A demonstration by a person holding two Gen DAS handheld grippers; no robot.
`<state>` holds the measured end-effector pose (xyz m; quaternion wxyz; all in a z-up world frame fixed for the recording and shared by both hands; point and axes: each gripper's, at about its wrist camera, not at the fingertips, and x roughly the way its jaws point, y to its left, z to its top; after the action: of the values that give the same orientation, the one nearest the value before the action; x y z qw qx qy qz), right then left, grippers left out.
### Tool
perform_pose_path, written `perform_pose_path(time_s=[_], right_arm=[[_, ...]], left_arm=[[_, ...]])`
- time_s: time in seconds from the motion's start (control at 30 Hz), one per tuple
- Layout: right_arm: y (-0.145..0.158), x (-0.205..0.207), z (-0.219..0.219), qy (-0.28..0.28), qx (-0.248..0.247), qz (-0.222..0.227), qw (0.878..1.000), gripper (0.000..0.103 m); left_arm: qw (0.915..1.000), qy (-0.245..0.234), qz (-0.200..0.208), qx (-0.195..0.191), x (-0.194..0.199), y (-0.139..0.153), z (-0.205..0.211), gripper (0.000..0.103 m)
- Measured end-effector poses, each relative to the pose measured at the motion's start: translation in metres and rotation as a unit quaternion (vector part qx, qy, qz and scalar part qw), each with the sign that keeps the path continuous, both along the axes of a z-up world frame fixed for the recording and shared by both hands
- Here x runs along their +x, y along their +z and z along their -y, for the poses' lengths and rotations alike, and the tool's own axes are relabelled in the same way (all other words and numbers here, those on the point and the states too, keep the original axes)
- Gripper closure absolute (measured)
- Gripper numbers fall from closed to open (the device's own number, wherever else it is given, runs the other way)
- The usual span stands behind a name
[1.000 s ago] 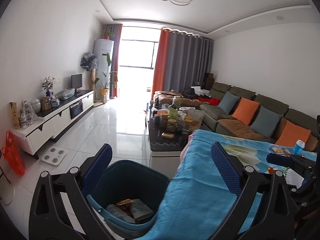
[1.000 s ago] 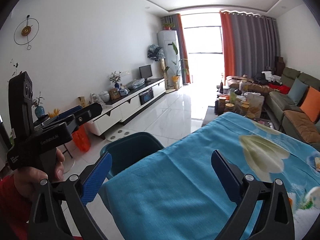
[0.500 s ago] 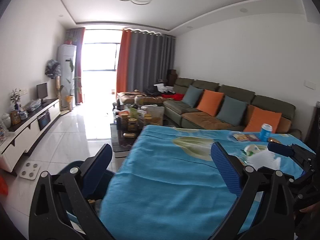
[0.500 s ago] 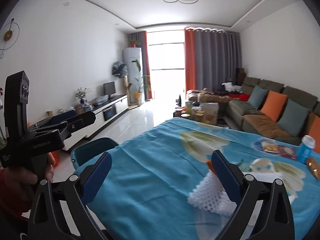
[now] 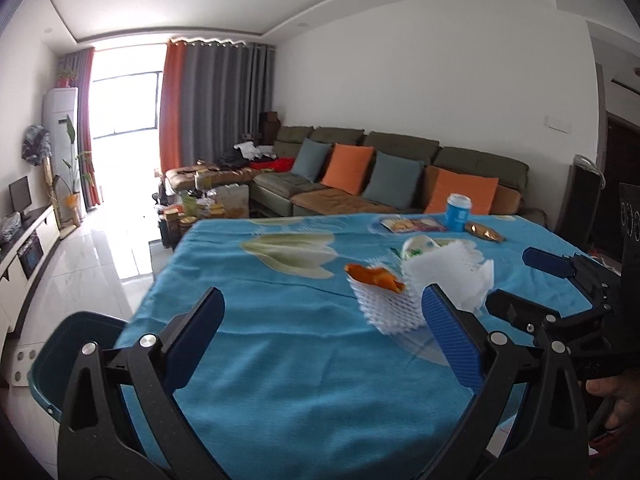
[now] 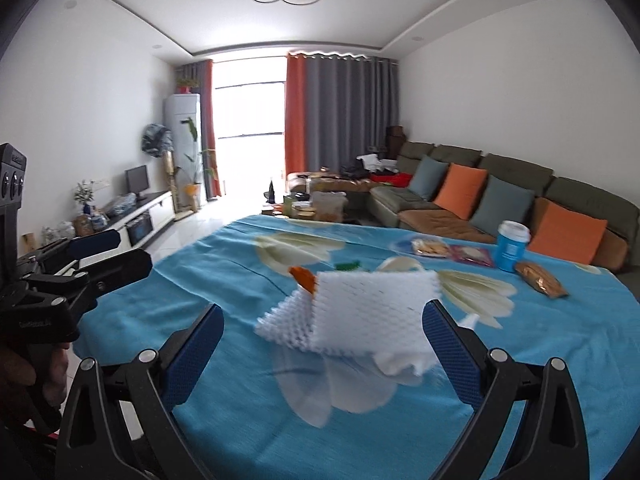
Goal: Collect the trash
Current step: 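Bring both tools back over the table to the white foam nets, then grasp a white foam net with the left tool while the right tool grasps another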
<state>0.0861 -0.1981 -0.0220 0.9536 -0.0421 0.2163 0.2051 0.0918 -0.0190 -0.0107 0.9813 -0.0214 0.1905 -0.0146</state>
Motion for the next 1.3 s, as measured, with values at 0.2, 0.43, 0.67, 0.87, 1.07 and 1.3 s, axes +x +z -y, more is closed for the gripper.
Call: perform_pose_path(time_s=[0.2,0.43,0.67,0.87,1.07,1.3], right_arm=[[-0.009,0.007,0.013,-0.033,-0.003,-0.017,0.999,0.007],[-0.016,0.018,0.007,-0.039,-0.018,-0.028,0.999,0.007],[-0.023,0.034,-0.012,-0.039,-0.045,-0.04,0.997,0.008],[-0.033,0.051,-0.033,-0.041,-0.084,-0.05,0.994,0.013],[-0.041,0.062,-0.043,-0.047,-0.118,-0.056,0.99,0.019],[-0.047,0.069,-0.056,-0.05,-0.162,-0.058,0.984,0.03]], left_arm=[[0.9994,-0.026,-0.023,-0.008,0.015,-0.019,0.015,0.006],[0.9983,-0.027,-0.046,-0.026,0.032,-0.031,0.011,0.006],[0.9976,-0.004,-0.058,-0.037,0.05,-0.04,-0.001,0.006],[0.9964,0.004,-0.07,-0.048,0.066,-0.046,-0.009,0.006],[0.9949,-0.002,-0.082,-0.058,0.089,-0.047,-0.011,0.006],[0.994,-0.017,-0.086,-0.065,0.108,-0.049,-0.008,0.006]])
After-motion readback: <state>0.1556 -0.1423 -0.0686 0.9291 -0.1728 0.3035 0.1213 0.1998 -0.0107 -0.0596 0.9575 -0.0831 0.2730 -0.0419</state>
